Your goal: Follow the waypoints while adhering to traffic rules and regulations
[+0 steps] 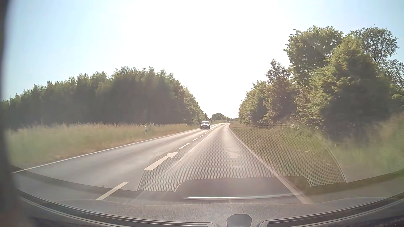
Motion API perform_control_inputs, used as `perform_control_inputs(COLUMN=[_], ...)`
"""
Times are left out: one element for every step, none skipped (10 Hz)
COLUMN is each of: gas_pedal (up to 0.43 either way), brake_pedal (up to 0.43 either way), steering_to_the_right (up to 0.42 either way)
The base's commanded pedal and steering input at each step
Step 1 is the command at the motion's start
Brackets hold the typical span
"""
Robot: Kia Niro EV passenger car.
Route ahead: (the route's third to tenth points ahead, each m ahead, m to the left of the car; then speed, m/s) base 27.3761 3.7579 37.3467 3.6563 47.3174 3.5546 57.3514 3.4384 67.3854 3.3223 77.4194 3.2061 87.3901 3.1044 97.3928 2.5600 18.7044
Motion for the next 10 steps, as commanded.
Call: perform_control_inputs(gas_pedal=[0.098,0.118,0.138,0.169,0.197,0.209,0.209,0.209,0.209,0.209], brake_pedal=[0.006,0.006,0.006,0.006,0.006,0.006,0.006,0.006,0.006,0.006], steering_to_the_right=[0.005,0.005,0.005,0.005,0.005,0.005,0.005,0.005,0.005,0.005])
